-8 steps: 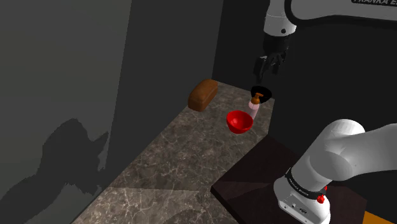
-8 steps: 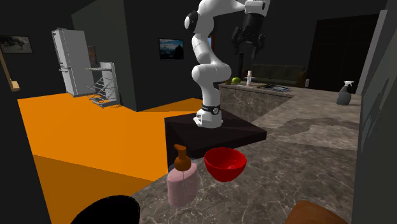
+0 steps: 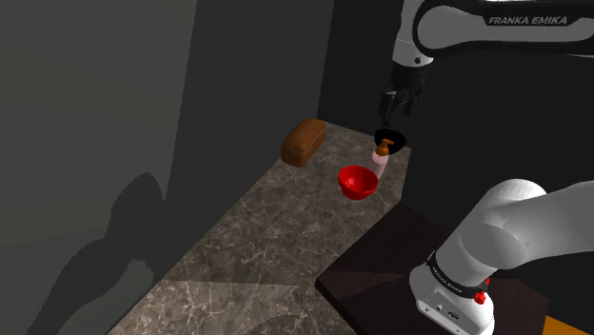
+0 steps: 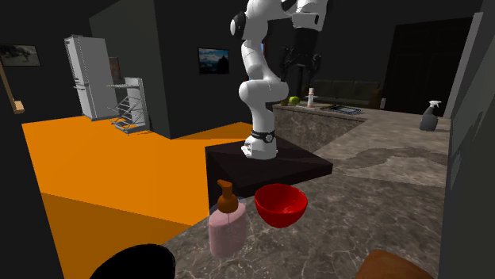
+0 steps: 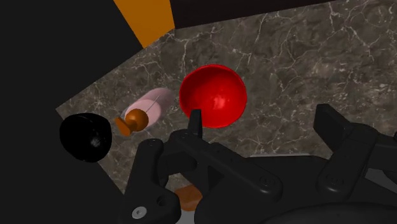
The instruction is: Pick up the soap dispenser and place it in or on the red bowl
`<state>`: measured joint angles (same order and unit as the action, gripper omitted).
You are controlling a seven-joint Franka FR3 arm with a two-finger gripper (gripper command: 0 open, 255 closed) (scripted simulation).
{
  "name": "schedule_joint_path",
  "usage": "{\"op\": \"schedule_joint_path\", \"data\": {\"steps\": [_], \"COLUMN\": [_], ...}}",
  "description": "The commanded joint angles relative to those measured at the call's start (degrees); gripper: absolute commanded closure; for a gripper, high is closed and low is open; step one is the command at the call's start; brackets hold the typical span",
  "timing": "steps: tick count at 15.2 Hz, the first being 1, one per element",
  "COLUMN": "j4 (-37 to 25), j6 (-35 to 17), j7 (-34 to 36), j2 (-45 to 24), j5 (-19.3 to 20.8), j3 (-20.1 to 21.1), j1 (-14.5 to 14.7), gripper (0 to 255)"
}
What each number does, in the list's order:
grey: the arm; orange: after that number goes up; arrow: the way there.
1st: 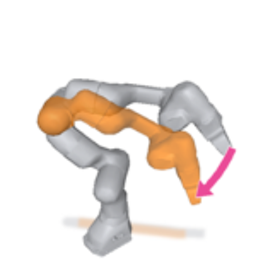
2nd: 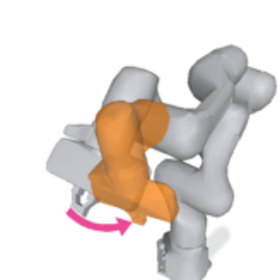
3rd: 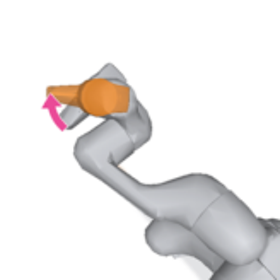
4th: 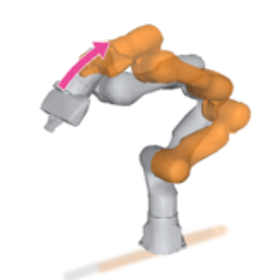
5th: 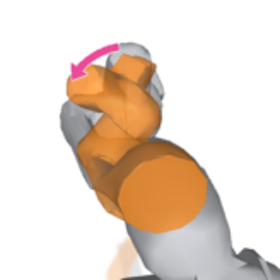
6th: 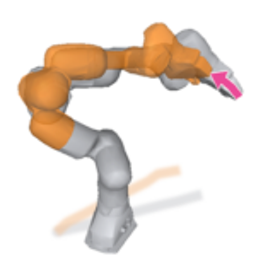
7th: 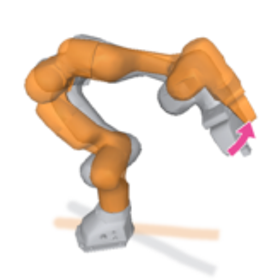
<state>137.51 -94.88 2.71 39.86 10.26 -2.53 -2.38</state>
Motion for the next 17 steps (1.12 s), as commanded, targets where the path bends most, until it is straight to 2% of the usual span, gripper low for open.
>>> {"op": "schedule_joint_path", "data": {"steps": [1, 10, 17], "j4": [0.8, 0.31, -4.3], "j6": [-3.32, -17.22, -26.76], "j7": [-2.0, -10.34, -18.61], "j2": [-1.95, -14.51, -27.96], "j5": [1.11, 3.03, -0.28], "j3": [-2.48, -12.54, -19.75], "j1": [-0.91, -3.78, -4.74], "gripper": [0, 0, 0]}}
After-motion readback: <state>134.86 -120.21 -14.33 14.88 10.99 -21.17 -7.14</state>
